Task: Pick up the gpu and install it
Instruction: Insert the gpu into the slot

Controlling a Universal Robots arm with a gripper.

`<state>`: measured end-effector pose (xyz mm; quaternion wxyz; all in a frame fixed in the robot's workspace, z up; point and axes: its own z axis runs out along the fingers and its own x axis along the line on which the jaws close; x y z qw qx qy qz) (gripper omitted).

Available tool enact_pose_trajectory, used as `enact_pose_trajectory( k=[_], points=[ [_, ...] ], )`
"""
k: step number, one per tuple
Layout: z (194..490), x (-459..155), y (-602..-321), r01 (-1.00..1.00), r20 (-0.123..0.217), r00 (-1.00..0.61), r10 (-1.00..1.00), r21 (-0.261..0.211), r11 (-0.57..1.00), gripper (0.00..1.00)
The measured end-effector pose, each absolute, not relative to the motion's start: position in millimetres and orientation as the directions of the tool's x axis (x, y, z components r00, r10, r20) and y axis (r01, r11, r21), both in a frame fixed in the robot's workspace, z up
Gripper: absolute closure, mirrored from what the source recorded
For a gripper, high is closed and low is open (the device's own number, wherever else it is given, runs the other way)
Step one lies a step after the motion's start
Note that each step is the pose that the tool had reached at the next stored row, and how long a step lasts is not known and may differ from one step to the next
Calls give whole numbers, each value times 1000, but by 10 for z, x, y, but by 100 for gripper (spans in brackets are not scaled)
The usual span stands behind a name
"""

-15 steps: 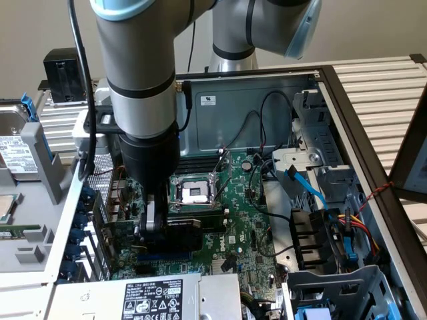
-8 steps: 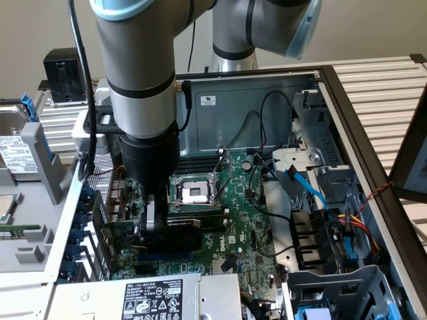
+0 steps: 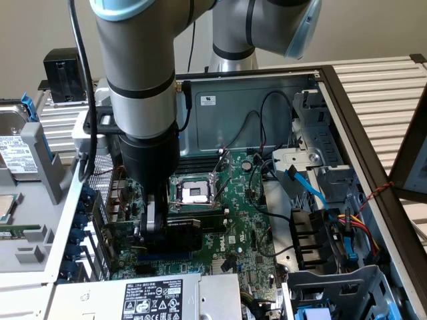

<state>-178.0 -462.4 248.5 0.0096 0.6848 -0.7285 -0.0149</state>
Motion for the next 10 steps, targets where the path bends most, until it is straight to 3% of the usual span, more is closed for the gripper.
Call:
enact_pose_trajectory(
  k=[10],
  points=[
    [2480,-1781,-4623,-997,-6,-62,-998,35,62,73]
  ],
)
